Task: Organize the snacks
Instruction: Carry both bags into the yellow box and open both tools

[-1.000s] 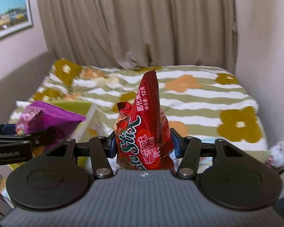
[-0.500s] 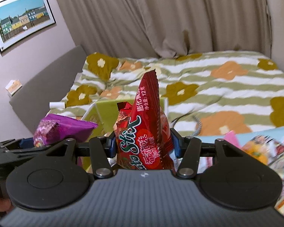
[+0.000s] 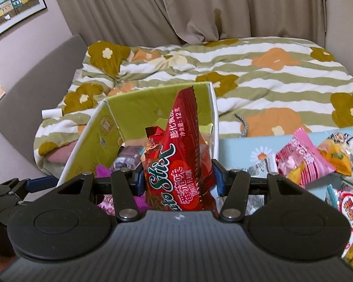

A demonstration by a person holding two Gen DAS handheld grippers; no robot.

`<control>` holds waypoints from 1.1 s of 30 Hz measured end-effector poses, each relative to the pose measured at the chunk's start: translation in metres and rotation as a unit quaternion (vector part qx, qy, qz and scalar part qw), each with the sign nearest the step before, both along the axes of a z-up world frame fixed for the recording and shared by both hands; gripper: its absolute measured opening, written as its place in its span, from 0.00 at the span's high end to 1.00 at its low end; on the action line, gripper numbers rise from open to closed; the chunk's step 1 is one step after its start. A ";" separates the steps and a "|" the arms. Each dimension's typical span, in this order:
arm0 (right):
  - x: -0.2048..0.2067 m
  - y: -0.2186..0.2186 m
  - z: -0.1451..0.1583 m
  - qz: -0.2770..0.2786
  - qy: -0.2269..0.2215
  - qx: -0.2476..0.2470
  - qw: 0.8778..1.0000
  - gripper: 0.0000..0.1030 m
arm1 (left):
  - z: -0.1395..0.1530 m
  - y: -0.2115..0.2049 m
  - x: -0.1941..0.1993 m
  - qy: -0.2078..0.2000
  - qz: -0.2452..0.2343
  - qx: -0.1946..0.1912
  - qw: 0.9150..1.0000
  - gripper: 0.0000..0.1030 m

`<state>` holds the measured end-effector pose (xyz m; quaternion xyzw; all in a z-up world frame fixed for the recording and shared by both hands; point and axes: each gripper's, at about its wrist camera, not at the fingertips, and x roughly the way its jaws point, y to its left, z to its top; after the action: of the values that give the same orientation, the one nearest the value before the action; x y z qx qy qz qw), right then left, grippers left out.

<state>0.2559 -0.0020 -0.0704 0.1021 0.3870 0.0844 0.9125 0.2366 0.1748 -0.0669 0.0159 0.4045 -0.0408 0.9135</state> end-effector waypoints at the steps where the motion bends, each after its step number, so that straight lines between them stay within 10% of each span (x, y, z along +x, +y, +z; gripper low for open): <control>1: 0.000 0.002 0.000 0.001 0.003 -0.001 1.000 0.34 | 0.000 0.002 -0.002 0.001 0.002 -0.006 1.000 0.00; 16: 0.012 0.019 0.001 0.028 0.051 0.049 0.997 0.31 | 0.027 0.030 -0.020 -0.031 0.080 -0.015 0.996 0.00; 19: 0.012 0.022 -0.001 0.020 0.058 0.037 0.997 0.23 | 0.028 0.030 -0.021 -0.035 0.081 -0.016 0.996 0.00; 21: 0.013 0.022 -0.005 0.016 0.067 0.043 0.997 0.00 | 0.027 0.028 -0.021 -0.035 0.080 -0.015 0.996 0.00; 33: 0.006 0.016 -0.004 0.017 0.053 0.033 0.998 0.00 | 0.020 0.028 -0.018 -0.018 0.072 -0.019 0.997 0.00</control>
<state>0.2618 0.0141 -0.0744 0.1297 0.4333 0.1072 0.8854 0.2184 0.2024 -0.0465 -0.0295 0.3875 0.0179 0.9212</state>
